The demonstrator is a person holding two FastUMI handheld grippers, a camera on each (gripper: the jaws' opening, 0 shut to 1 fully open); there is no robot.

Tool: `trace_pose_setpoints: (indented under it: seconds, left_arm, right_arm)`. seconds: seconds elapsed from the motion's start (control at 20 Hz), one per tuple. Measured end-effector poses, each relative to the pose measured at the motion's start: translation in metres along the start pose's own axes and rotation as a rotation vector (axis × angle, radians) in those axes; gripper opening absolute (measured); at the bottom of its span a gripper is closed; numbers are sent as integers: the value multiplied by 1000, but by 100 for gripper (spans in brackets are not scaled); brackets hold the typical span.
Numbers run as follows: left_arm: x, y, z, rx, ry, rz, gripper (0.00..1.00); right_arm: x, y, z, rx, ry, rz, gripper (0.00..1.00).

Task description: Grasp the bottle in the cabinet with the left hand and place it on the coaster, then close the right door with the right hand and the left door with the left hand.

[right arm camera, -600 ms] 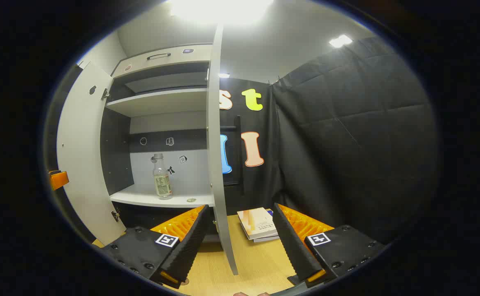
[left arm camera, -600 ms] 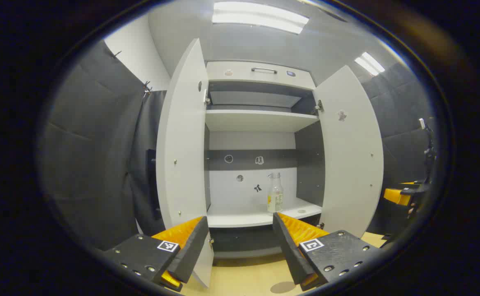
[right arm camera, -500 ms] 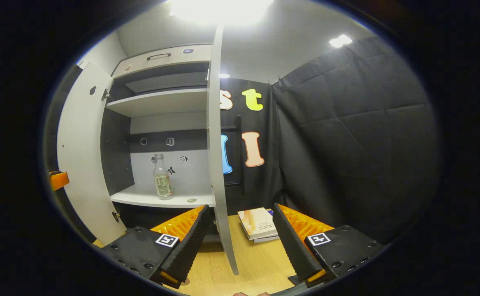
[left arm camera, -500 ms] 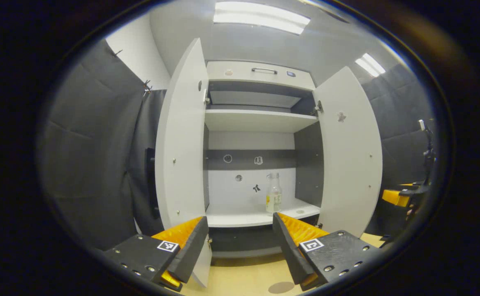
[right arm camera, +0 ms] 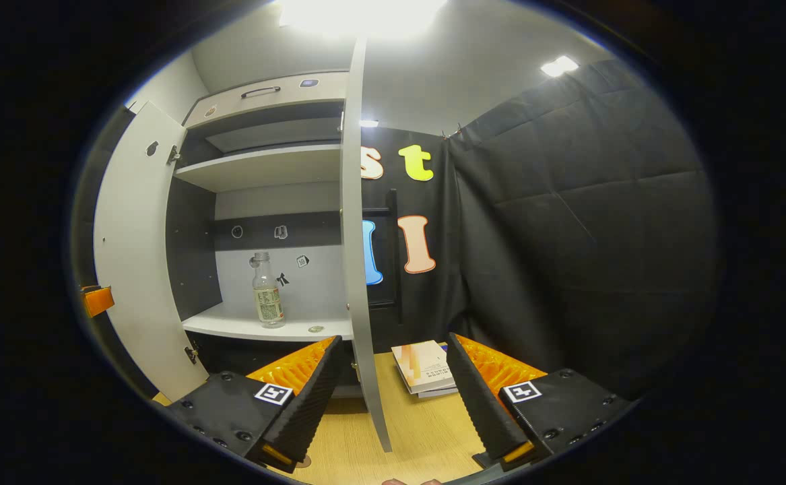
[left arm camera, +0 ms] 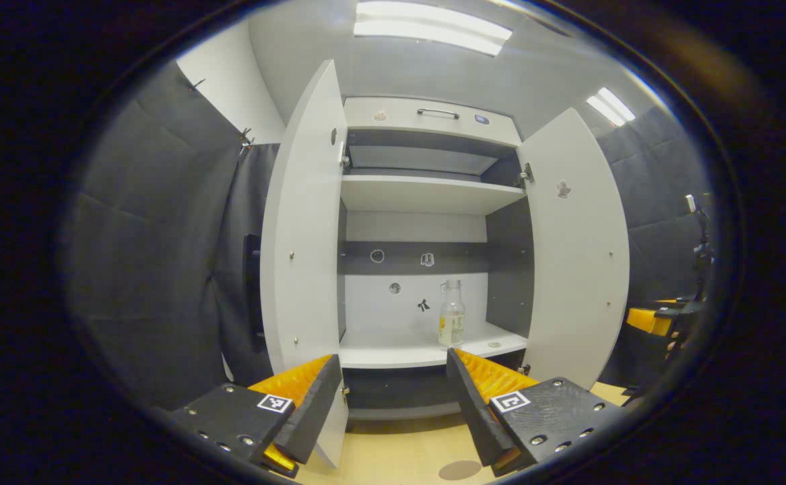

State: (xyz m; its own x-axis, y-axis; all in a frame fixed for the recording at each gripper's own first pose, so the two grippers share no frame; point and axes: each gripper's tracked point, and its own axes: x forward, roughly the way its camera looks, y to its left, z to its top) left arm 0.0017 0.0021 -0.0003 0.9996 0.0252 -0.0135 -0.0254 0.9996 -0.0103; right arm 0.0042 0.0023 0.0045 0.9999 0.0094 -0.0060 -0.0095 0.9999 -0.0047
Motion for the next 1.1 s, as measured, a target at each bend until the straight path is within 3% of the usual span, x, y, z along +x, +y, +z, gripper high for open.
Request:
trace_pose_setpoints:
  seconds: [0.5, 0.8, 1.1]
  left_arm:
    - [0, -5, 3, -14, 11, -55, 92]
    - [9, -28, 9, -43, 2, -172, 90]
    - [36, -34, 12, -22, 6, -187, 90]
  right_arm:
    - [6, -25, 3, 10, -3, -53, 98]
    - [16, -63, 15, 11, -12, -155, 98]
    - [35, -108, 18, 32, -16, -261, 97]
